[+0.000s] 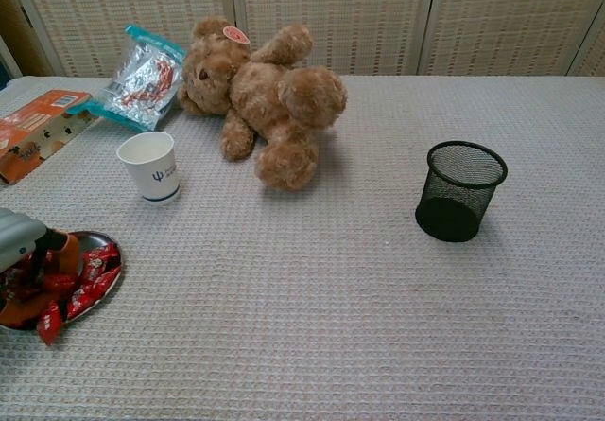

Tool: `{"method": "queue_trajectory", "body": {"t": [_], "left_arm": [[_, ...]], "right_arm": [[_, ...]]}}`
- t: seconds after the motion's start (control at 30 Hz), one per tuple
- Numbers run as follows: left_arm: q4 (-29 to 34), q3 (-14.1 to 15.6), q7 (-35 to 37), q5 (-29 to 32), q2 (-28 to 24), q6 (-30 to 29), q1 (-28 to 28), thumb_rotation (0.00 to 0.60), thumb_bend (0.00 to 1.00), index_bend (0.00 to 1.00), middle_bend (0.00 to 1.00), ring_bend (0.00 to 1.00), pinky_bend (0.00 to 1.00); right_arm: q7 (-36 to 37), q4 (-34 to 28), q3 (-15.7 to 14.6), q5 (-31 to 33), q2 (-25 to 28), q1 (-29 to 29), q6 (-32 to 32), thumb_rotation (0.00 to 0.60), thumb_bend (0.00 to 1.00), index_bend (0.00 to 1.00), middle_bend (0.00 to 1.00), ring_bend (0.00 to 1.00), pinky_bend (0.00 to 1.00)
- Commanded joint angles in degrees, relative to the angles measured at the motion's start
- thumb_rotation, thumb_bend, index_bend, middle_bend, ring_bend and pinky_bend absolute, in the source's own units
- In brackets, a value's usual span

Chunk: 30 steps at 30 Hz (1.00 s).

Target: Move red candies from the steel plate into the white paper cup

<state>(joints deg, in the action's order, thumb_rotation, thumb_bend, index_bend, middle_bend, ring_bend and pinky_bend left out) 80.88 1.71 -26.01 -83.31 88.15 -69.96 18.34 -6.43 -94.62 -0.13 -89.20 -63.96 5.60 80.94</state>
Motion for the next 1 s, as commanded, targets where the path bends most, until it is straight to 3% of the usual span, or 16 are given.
{"method": "queue_trajectory", "body": {"t": [0.03, 0.47, 0.77, 1.0], "left_arm": [[-0.61, -0.28, 0.83, -0.01, 0.25, -0.24, -0.03, 0.600, 0.45, 0.55, 0.52, 0.49, 0.82], [-1.69, -0.73, 5.28, -1.02, 0.20, -1.07, -0.04, 0.600, 0.54, 0.62, 0.62, 0.56, 0.89], [-3.55, -1.38, 7.68, -1.90, 0.66, -2.94, -0.35, 0.600, 0.67, 0.68, 0.68, 0.62, 0.96], [-4.20, -1.56, 8.83, -2.83, 0.68, -3.87, -0.33, 0.600, 0.69, 0.69, 0.69, 0.63, 0.97]], "right_arm": [[-0.08, 0.00, 0.02, 0.13, -0.03, 0.06, -0.16, 0.600, 0.01, 0.00, 0.00, 0.00, 0.00], [-0.35, 0.04, 0.15, 0.73, -0.16, 0.26, -0.70, 0.600, 0.01, 0.00, 0.00, 0.00, 0.00], [-0.44, 0.01, 0.19, 0.81, -0.22, 0.29, -0.70, 0.600, 0.01, 0.00, 0.00, 0.00, 0.00], [-0.32, -0.02, 0.18, 0.82, -0.16, 0.30, -0.71, 0.600, 0.01, 0.00, 0.00, 0.00, 0.00]]}}
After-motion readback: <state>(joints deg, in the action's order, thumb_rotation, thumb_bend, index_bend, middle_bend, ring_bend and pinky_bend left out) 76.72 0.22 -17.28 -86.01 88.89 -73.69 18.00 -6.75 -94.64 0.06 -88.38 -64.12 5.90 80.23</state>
